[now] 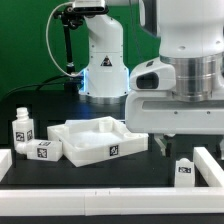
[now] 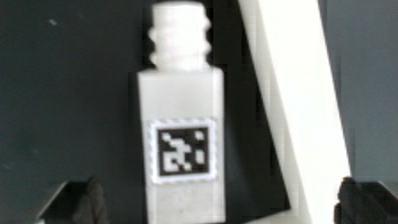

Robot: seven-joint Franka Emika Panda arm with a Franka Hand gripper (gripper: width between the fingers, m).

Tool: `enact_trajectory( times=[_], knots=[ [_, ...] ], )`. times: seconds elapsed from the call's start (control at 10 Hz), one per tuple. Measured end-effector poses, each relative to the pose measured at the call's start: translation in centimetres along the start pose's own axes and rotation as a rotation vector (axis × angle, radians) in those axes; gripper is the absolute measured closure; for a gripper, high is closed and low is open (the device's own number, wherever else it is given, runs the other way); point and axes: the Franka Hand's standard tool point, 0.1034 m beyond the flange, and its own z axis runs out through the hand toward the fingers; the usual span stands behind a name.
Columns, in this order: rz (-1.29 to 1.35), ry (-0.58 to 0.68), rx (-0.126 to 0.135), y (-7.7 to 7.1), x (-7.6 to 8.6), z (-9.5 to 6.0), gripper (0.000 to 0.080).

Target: Assemble one leg

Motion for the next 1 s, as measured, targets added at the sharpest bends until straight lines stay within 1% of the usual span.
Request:
enact_trajectory(
  times=[0.1,0.2,0.6,0.7,0.8,0.9,1.0],
  knots=[
    [-0.001,0.007,0.005,-0.1,0.5,0.5,0.015],
    [-0.008,0.011,0.012,0.4,0.6,1.1,0.015],
    [-0.024,0.004,0.01,2.9,1.3,2.0,0.015],
    [-0.021,0.008,0.01,3.3,1.4,2.3,0.015],
    [-0.016,0.012,0.009,3.4,1.1,2.9,0.015],
    [0.006,0.007,0.007,3.0,0.6,3.1,0.015],
    [-0.002,0.007,0.006,2.8,0.6,3.1,0.015]
  ],
)
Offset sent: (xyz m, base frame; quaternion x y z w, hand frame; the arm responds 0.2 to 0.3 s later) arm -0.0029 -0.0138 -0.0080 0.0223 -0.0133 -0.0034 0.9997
